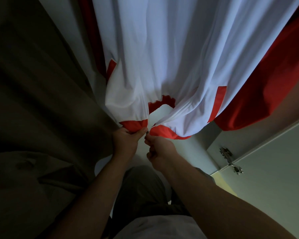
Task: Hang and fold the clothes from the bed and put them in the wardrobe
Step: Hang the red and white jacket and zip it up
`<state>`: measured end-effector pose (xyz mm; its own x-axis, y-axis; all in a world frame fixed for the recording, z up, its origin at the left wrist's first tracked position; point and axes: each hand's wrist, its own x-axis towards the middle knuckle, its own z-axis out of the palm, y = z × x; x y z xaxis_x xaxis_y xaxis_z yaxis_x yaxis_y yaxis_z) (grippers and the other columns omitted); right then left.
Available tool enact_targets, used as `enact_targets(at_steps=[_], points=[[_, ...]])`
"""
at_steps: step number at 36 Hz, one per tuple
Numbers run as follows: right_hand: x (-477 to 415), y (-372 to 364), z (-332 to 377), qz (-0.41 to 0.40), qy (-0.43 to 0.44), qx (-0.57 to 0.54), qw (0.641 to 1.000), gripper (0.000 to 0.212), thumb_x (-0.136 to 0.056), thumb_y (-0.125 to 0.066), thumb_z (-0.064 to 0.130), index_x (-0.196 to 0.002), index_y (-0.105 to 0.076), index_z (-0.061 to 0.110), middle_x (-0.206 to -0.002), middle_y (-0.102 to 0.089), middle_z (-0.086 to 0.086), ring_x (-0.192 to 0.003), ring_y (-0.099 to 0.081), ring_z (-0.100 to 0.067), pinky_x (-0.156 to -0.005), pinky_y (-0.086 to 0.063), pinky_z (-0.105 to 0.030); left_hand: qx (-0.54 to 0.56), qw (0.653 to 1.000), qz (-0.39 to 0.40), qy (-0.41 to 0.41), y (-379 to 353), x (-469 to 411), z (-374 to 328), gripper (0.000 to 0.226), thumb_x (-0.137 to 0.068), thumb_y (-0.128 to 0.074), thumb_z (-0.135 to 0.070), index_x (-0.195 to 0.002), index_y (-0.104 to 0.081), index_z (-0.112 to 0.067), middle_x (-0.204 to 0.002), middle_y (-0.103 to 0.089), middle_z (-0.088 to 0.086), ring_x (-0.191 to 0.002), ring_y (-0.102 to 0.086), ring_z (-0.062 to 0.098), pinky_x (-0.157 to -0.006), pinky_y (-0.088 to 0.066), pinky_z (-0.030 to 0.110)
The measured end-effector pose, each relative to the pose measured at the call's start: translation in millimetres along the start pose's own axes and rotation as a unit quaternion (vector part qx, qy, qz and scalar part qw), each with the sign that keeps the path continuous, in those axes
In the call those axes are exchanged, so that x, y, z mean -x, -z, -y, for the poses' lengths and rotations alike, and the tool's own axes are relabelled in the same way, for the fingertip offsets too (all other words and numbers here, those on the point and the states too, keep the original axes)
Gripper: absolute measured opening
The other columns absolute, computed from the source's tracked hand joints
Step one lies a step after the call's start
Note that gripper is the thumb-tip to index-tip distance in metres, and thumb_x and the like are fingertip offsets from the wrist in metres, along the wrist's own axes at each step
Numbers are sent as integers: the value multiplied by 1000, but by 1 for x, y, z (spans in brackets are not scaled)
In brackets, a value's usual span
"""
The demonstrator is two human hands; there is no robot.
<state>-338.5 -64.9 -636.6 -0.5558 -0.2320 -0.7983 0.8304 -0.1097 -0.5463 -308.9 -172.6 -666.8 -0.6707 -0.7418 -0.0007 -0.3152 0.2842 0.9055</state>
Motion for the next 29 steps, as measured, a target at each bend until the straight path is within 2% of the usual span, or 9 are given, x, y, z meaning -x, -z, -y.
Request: enact_targets(at_steps=[8,14,18,22,24,26,27,28,29], points=[[4,1,-1,-7,3,-11,1000,16,-90,-71,13,-104,-65,10,-87,-70,-3,-59,-38,-12,-51,-39,-24,-25,999,34,-13,5,-2,0,33,-69,-88,-39,-69,-59,-23,-68,-67,-8,-63,-67,9,-64,-54,25],[6,-1,-3,-15,9,-18,1000,21,-88,-73,15,-107,-65,10,-88,-72,-2,-60,-42,-12,-52,-41,-25,-20,999,34,-15,9,0,-6,33,-71,-88,-35,-67,-56,-26,-58,-63,-28,-57,-62,-11,-50,-40,7],[7,-3,-4,-5,13,-30,999,20,-88,-73,14,-105,-65,9,-84,-71,-2,-55,-40,-11,-50,-40,-24,-3,1000,14,-5,10,1,-7,31,-70,-89,-34,-68,-60,-22,-61,-66,-14,-57,-65,-2,-58,-50,21],[8,-2,-2,9,16,-34,999,16,-90,-71,13,-104,-63,10,-88,-71,-3,-61,-46,-12,-63,-49,-27,13,1000,18,12,9,3,-10,29,-67,-89,-36,-71,-64,-23,-61,-68,-21,-58,-68,-2,-55,-48,19],[8,-2,-1,11,23,-41,999,14,-90,-71,12,-100,-63,10,-89,-72,-4,-64,-48,-13,-78,-55,-32,1,1000,15,8,10,2,-11,31,-66,-89,-38,-70,-64,-22,-60,-67,-18,-58,-68,-2,-58,-50,21],[8,-2,2,12,28,-46,998,11,-90,-71,12,-97,-63,11,-90,-72,-5,-72,-59,-16,-96,-53,-40,-10,1000,17,-6,12,0,-12,32,-66,-89,-38,-69,-62,-23,-62,-66,-17,-58,-67,-3,-58,-50,21],[8,-2,3,14,29,-46,998,10,-90,-71,12,-97,-64,11,-90,-71,-5,-103,-65,-25,-96,-53,-40,-14,1000,20,-15,12,0,-13,31,-67,-89,-38,-69,-62,-23,-64,-66,-17,-59,-66,-4,-57,-49,20],[7,-2,4,16,29,-45,998,11,-90,-70,12,-100,-65,10,-90,-71,-5,-75,-33,-10,-88,-56,-35,-18,999,23,-21,13,-1,-13,31,-67,-89,-37,-69,-61,-24,-64,-66,-16,-59,-66,-4,-56,-48,19],[7,-3,5,18,30,-43,998,14,-89,-70,12,-102,-67,9,-90,-71,-5,-65,-52,-14,-75,-54,-30,-21,999,24,-24,13,0,-14,31,-67,-89,-37,-68,-61,-23,-65,-66,-15,-58,-66,-2,-56,-48,19]])
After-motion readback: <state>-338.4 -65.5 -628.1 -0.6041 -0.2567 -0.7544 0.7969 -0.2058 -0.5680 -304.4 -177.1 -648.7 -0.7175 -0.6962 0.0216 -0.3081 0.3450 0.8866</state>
